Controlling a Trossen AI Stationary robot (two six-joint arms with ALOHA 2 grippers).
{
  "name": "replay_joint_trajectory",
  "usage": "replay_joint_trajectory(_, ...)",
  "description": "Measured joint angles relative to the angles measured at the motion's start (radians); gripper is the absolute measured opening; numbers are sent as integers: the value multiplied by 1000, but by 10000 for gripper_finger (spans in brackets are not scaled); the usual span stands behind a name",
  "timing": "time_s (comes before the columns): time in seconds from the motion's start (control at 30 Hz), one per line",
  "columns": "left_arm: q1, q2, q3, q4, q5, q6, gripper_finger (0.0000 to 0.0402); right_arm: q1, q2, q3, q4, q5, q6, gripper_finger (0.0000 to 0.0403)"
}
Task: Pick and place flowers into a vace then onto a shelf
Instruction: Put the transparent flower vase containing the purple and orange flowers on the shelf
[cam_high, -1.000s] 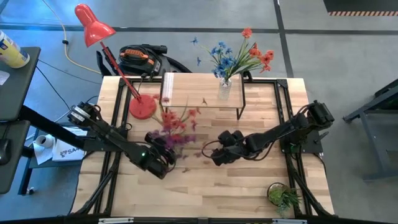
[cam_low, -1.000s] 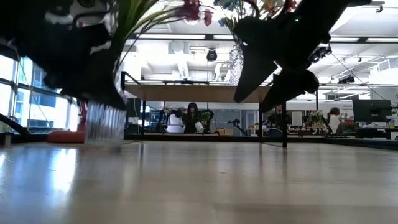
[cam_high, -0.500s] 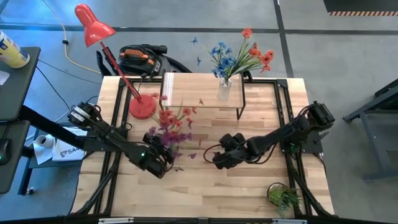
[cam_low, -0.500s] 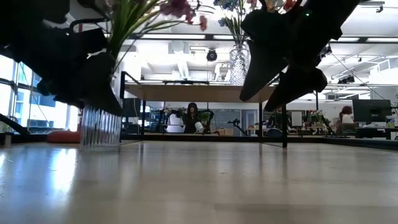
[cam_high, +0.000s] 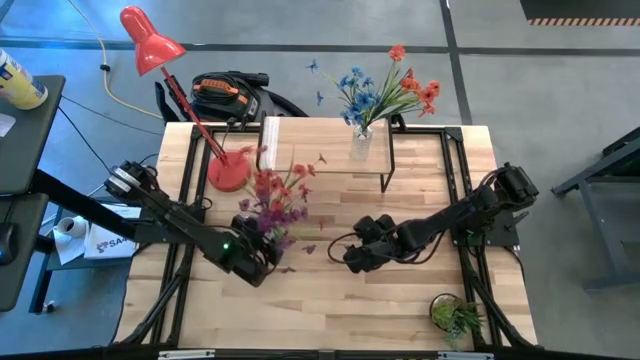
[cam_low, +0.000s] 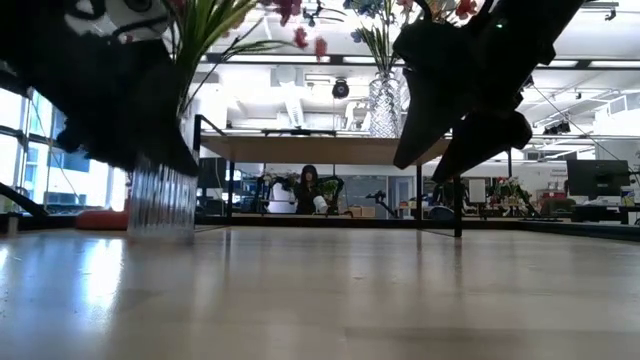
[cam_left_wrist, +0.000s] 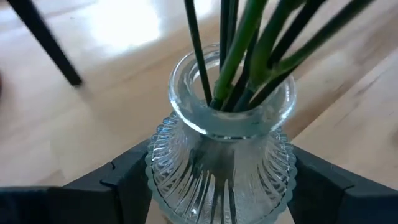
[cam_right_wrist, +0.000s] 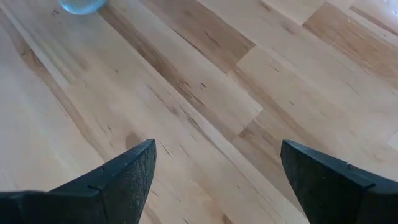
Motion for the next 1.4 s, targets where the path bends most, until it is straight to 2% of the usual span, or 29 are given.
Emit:
replay_joint_trajectory(0.13, 2, -74, 23, -18, -8, 52, 318, 15, 0, 0, -14, -2, 23, 334)
replay_joint_trajectory(0.27, 1, -182, 86, -110, -14, 122, 318, 48, 0, 0, -39, 31, 86, 334)
replay_joint_trajectory(0.4, 18, -286, 184, -208, -85, 231, 321, 86, 0, 0, -52, 74, 131, 334)
replay_joint_trajectory(0.63, 119, -393, 363, -284, -156, 499, 318, 140, 0, 0, -70, 136, 180, 334)
replay_joint_trajectory(0.73, 193, -406, 422, -284, -146, 649, 320, 149, 0, 0, -69, 137, 180, 334)
replay_joint_trajectory(0.87, 314, -405, 484, -264, -64, 812, 325, 151, 0, 0, -70, 141, 180, 334)
replay_joint_trajectory(1.0, 424, -398, 499, -163, 56, 952, 318, 151, 0, 0, -70, 142, 180, 334)
replay_joint_trajectory(1.1, 507, -398, 500, -98, 117, 990, 318, 151, 0, 0, -71, 146, 179, 334)
replay_joint_trajectory(1.27, 646, -386, 499, -83, 214, 1009, 326, 151, 0, 0, -77, 169, 175, 334)
replay_joint_trajectory(1.4, 710, -349, 499, -42, 302, 1067, 318, 151, 0, 0, -81, 175, 174, 334)
